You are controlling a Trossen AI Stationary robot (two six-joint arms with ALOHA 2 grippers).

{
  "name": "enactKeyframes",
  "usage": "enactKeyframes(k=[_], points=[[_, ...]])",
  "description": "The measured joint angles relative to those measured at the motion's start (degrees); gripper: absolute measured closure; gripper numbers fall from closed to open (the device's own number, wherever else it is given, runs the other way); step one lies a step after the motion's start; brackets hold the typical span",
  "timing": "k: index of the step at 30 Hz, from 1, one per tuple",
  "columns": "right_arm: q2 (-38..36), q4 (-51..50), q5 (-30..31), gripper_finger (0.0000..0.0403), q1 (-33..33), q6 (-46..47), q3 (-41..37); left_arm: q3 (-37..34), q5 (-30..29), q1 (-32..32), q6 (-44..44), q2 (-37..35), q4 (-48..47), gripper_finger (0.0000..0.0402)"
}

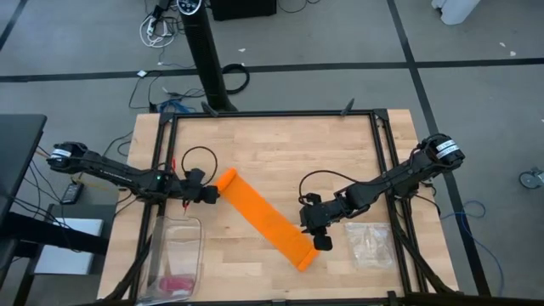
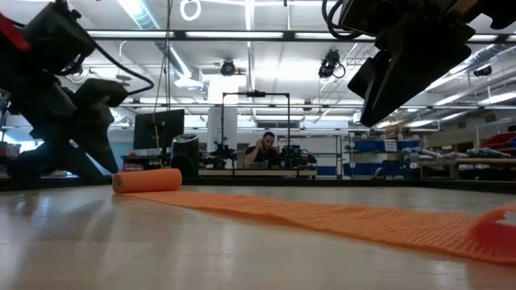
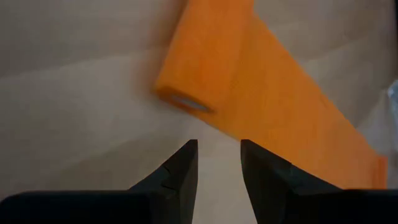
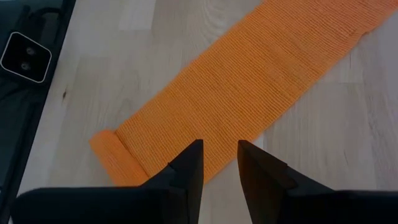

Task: Roll bandage
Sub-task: Roll the orange bandage

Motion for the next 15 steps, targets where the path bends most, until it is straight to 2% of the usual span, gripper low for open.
enactKeyframes(k=[5,9,15], points=[[0.0,0.0,0.3,0.0303,0.0,-1.0,0.0,-1.2,-4.1,0.0,0.0,0.0,1.8,0.0273],[0.0,0.0,0.5,0.0304,0.0,-1.7,0.0,-3.4,-4.5,0.1,0.0,0.0,6.8,0.0273],[0.0,0.1,1.2,0.0305,-0.6,-2.5,0.0,-7.4,-8.2,0.7,-0.1,0.7,15.2,0.0273]])
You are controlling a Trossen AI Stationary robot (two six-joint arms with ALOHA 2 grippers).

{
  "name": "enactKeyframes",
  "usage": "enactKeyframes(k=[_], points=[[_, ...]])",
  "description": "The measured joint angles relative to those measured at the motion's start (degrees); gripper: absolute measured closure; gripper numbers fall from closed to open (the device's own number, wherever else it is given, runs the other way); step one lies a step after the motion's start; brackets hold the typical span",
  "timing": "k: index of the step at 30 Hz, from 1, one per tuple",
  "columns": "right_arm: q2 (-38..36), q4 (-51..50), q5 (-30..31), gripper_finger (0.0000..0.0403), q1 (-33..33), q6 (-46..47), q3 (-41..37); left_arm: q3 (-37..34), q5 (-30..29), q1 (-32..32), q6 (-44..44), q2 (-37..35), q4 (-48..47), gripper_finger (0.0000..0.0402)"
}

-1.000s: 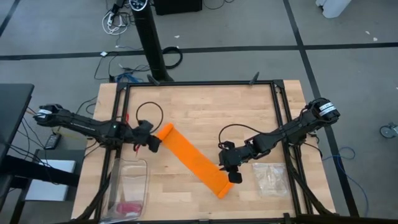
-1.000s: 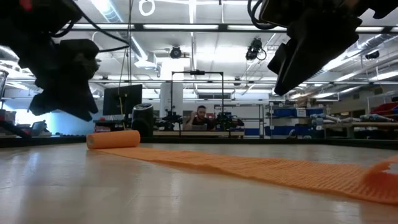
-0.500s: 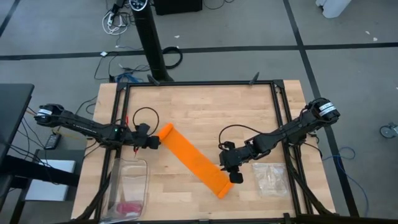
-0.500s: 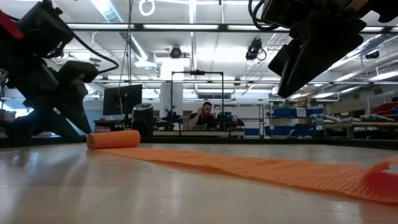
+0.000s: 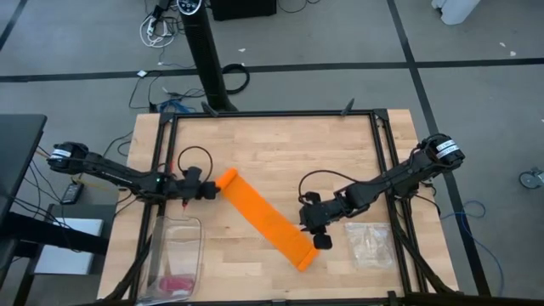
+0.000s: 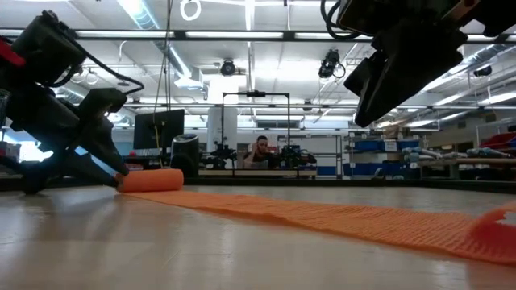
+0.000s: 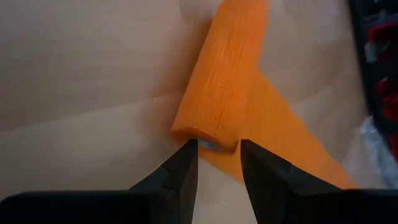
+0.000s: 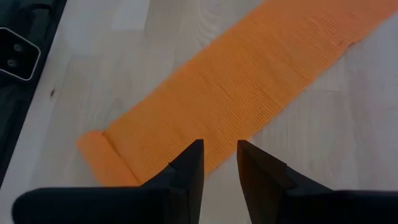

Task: Roll bandage
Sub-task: Roll the orange bandage

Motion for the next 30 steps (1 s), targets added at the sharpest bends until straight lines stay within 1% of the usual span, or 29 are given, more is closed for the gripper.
enactKeyframes(k=[9,17,20,23,30], points=[[0.0,0.0,0.1,0.0305,-1.1,-1.5,0.0,-0.4,-2.6,0.2,1.4,0.1,4.6,0.0273],[0.0,0.0,0.1,0.0305,-1.3,-2.1,0.0,-0.4,-3.2,0.3,1.3,0.3,5.0,0.0273],[0.0,0.4,0.1,0.0305,-1.4,-2.6,0.0,-0.4,-4.3,0.3,0.9,1.3,5.2,0.0273],[0.0,0.5,0.1,0.0304,-1.7,-2.7,0.0,-0.4,-4.6,0.3,0.9,3.4,7.2,0.0273],[0.0,0.5,0.1,0.0306,-2.6,-2.9,0.0,-0.4,-6.0,0.2,0.7,7.8,14.8,0.0273]])
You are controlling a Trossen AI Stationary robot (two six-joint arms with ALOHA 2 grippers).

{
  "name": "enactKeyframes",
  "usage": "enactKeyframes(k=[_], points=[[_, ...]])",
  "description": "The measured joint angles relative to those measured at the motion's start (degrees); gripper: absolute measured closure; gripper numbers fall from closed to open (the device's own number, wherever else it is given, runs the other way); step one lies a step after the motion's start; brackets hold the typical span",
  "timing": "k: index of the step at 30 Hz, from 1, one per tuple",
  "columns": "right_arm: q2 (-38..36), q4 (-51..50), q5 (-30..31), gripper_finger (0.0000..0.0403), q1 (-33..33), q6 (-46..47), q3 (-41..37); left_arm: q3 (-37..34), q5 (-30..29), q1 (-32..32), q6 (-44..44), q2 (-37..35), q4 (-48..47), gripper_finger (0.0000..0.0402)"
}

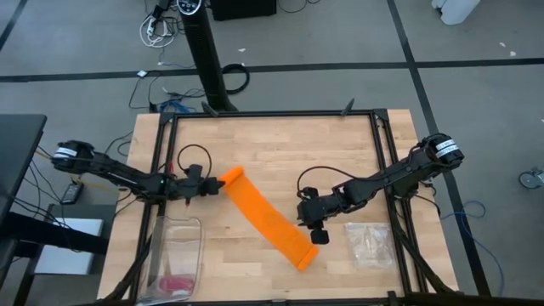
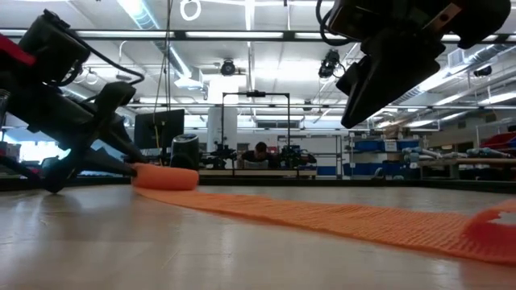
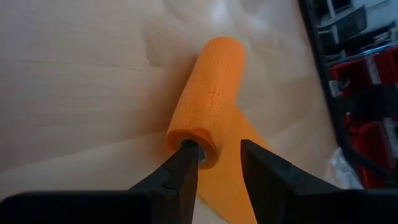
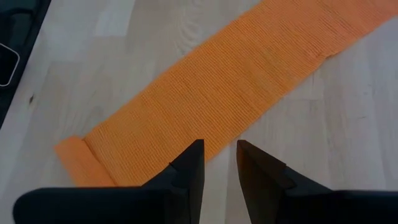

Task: Roll bandage
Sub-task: Roll the orange bandage

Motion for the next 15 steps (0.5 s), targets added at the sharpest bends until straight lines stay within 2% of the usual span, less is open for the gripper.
enactKeyframes(k=[3,15], points=[[0.0,0.0,0.0,0.0307,-0.1,0.0,0.0,0.0,1.2,0.0,0.5,1.1,2.5,0.0273],[0.0,0.6,0.9,0.0308,-0.4,0.0,0.0,0.1,5.5,0.0,9.5,1.6,2.4,0.0273]])
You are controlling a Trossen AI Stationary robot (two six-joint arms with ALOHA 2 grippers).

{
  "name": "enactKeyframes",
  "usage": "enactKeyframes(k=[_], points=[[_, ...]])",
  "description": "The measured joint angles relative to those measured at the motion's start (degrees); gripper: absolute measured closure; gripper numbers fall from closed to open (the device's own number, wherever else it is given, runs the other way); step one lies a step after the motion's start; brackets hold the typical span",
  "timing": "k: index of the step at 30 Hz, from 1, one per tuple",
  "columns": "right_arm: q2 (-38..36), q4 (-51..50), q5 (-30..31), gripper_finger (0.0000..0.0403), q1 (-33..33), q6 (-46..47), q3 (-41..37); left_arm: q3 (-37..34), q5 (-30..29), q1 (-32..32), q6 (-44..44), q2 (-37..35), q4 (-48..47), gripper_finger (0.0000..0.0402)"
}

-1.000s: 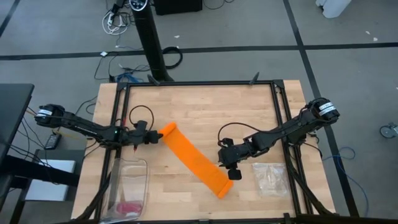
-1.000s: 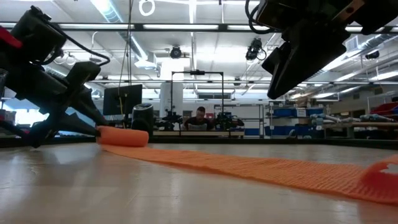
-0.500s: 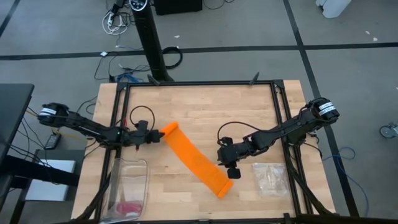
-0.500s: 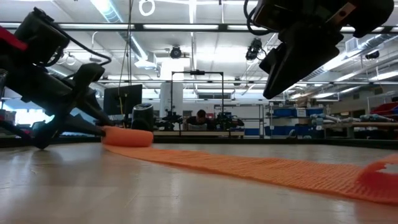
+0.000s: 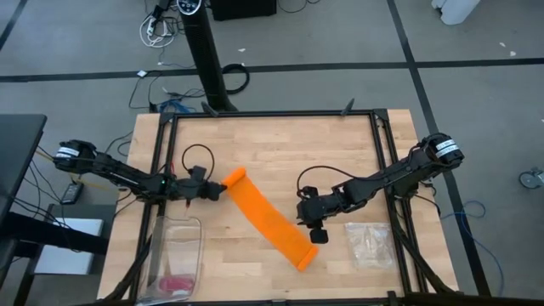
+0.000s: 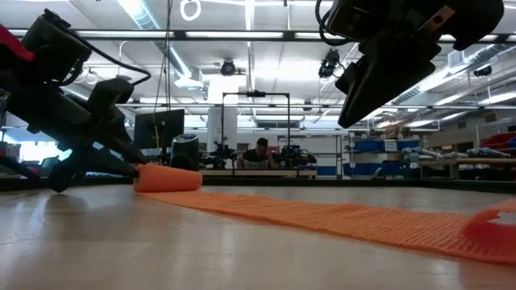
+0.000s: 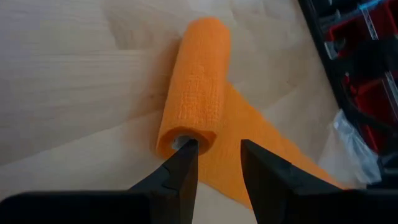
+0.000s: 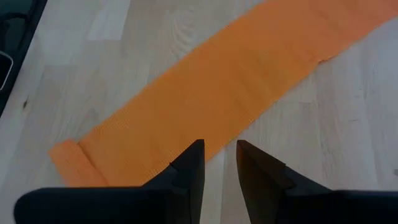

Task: Roll bandage
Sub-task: Roll the orange bandage

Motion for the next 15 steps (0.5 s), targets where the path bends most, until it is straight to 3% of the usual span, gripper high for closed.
enactKeyframes(k=[8,15], points=[[0.0,4.8,0.4,0.0307,-3.6,-0.1,0.0,0.2,0.2,0.0,2.1,-0.1,-4.4,0.0273],[0.0,13.9,1.4,0.0323,-11.2,-4.3,0.0,-0.1,-1.2,0.0,6.1,0.0,-0.7,0.0273]])
